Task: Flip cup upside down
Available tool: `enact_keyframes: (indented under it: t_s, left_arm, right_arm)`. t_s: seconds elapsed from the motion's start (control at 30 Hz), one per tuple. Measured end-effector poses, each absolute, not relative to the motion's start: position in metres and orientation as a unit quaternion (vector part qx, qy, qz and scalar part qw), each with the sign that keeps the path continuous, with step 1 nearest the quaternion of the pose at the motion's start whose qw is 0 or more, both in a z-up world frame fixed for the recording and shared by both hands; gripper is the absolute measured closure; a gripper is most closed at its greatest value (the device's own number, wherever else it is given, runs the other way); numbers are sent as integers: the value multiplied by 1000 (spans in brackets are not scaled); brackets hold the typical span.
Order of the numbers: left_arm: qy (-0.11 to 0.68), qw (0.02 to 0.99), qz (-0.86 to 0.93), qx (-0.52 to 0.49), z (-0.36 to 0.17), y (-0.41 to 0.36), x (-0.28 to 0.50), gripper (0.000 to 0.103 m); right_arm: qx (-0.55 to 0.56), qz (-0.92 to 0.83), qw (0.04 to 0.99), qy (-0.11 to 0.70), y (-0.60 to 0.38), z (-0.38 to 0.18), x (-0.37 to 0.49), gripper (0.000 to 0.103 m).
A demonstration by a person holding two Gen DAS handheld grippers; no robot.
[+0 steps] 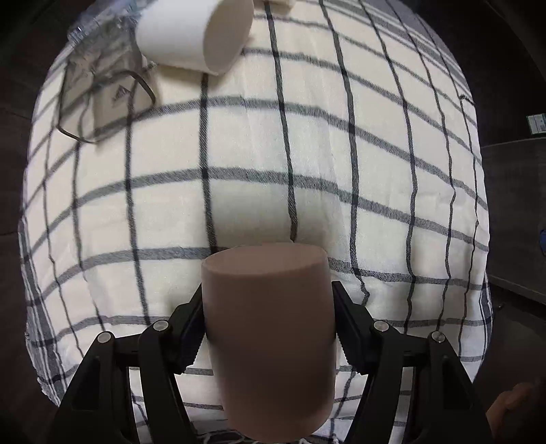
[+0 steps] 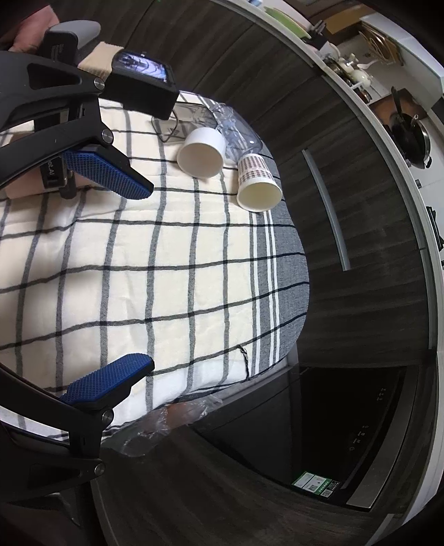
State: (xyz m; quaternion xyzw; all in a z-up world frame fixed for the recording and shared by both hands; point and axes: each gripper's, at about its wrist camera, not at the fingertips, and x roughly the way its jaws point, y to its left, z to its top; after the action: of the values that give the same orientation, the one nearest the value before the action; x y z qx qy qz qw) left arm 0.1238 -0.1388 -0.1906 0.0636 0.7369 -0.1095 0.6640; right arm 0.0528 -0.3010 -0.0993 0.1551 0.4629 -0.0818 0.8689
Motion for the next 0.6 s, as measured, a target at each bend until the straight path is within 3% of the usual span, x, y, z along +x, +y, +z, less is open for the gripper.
enact_keyframes:
  t_s: [0.37, 0.6]
  left_arm:
    - [570, 812, -119, 47, -111, -108, 104, 37]
    - [446, 888, -97, 65, -105, -91, 99, 37]
  right_arm:
    - [155, -72, 880, 443, -283, -84, 42, 11]
    - [153, -77, 885, 432, -277, -83, 36, 11]
